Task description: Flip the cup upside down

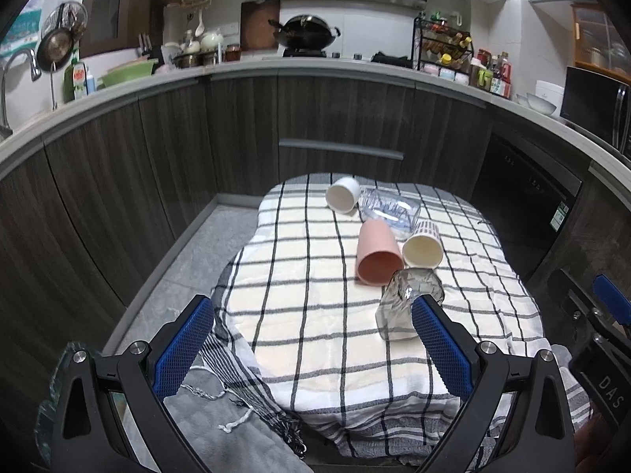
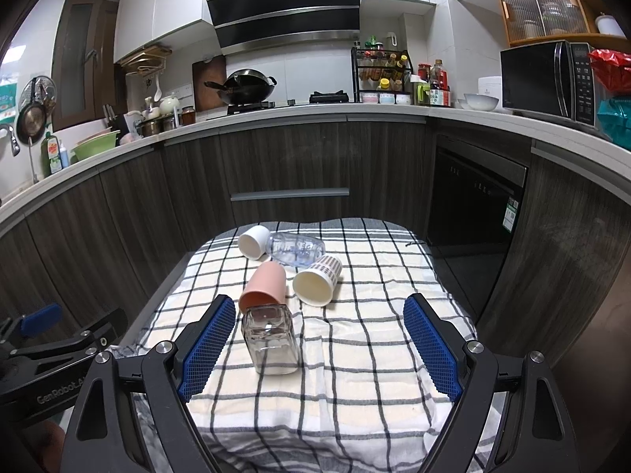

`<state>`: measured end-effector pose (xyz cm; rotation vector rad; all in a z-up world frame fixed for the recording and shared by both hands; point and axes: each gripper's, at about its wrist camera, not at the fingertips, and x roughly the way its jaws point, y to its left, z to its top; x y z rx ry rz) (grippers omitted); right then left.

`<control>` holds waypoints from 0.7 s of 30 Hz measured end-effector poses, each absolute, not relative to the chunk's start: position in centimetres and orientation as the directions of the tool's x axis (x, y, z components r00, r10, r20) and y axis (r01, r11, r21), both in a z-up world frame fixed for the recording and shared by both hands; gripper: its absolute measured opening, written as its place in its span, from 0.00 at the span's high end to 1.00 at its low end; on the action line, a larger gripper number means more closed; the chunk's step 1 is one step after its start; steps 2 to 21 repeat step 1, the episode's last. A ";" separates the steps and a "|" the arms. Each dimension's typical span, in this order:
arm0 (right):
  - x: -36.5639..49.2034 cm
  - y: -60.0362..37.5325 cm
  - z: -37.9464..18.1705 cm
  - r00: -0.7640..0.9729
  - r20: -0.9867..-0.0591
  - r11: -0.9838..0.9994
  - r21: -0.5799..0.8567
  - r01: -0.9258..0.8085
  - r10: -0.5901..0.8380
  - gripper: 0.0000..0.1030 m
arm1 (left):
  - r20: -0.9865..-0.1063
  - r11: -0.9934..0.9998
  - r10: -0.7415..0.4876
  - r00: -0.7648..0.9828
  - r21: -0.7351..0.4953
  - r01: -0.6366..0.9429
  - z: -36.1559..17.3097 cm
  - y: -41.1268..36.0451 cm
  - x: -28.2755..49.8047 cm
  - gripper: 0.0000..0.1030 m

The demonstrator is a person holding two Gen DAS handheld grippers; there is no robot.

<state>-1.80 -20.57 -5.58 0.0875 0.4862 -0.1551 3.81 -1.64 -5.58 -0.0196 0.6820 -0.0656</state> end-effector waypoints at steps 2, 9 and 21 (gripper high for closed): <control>-1.6 -20.5 -5.8 0.870 -0.477 0.984 0.051 0.170 -0.126 0.15 | -0.639 0.998 -0.066 0.766 -0.039 0.054 -5.9 -1.7 4.1 0.00; -1.6 -20.5 -5.8 0.870 -0.477 0.984 0.051 0.170 -0.126 0.15 | -0.639 0.998 -0.066 0.766 -0.039 0.054 -5.9 -1.7 4.1 0.00; -1.6 -20.5 -5.8 0.870 -0.477 0.984 0.051 0.170 -0.126 0.15 | -0.639 0.998 -0.066 0.766 -0.039 0.054 -5.9 -1.7 4.1 0.00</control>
